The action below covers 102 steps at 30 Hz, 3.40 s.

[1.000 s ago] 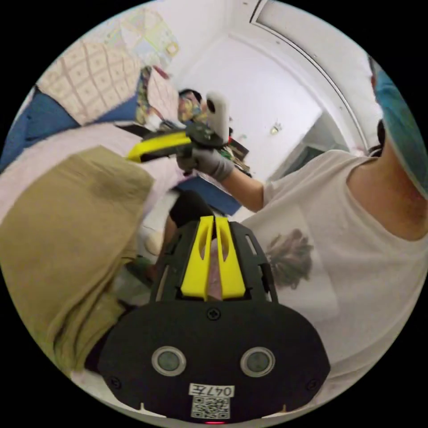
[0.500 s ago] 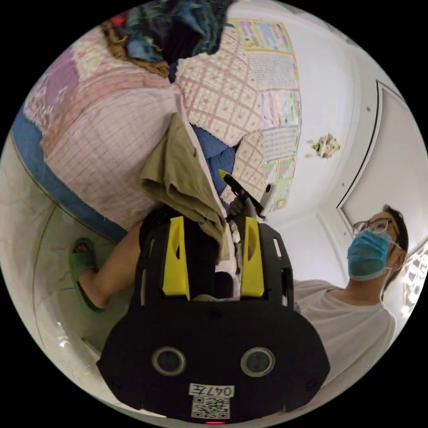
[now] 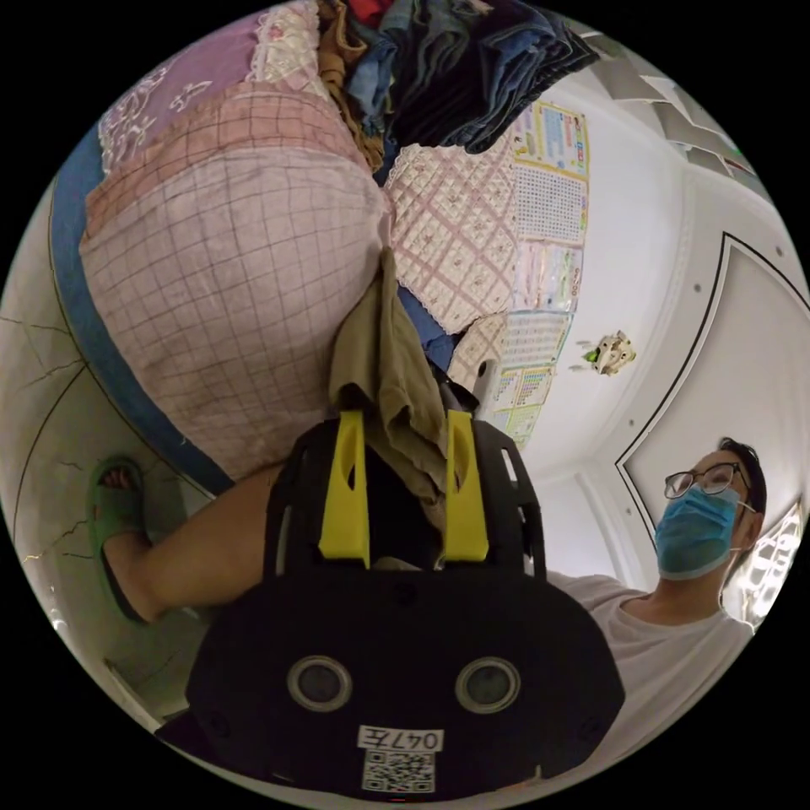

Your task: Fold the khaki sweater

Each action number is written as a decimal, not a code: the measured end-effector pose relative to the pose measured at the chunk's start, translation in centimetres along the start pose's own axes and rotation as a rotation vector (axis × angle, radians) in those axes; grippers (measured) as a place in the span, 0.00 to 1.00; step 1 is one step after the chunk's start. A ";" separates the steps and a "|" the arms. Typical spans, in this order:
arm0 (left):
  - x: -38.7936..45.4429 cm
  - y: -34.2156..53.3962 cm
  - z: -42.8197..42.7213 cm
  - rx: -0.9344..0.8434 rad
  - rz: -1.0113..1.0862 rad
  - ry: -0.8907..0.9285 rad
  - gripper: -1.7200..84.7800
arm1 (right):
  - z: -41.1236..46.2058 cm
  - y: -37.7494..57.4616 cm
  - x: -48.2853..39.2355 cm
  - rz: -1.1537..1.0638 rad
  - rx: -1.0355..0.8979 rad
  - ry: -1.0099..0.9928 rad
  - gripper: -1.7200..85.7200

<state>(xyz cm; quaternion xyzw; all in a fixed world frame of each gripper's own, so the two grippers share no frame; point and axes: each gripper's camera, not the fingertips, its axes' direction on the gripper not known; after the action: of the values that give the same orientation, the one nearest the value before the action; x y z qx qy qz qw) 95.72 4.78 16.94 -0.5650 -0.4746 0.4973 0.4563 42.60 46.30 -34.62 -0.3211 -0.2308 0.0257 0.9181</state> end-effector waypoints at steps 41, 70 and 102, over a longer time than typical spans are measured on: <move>20.9 45.7 49.0 -0.624 1.270 -0.638 0.01 | -11.4 21.1 1.7 0.245 0.374 -0.200 0.01; 9.9 84.1 76.4 -0.854 1.370 -1.063 0.01 | -7.6 -1.6 8.0 -0.080 -0.004 0.004 0.04; -10.4 54.0 58.6 -0.563 0.749 -0.598 0.15 | -23.7 15.6 11.0 0.045 0.239 0.009 0.06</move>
<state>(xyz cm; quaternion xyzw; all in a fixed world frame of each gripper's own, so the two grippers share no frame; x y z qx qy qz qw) 41.30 -10.12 -40.32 -0.6295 -0.4649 0.6181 -0.0749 64.44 47.11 -55.80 -0.2147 -0.2147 0.0721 0.9501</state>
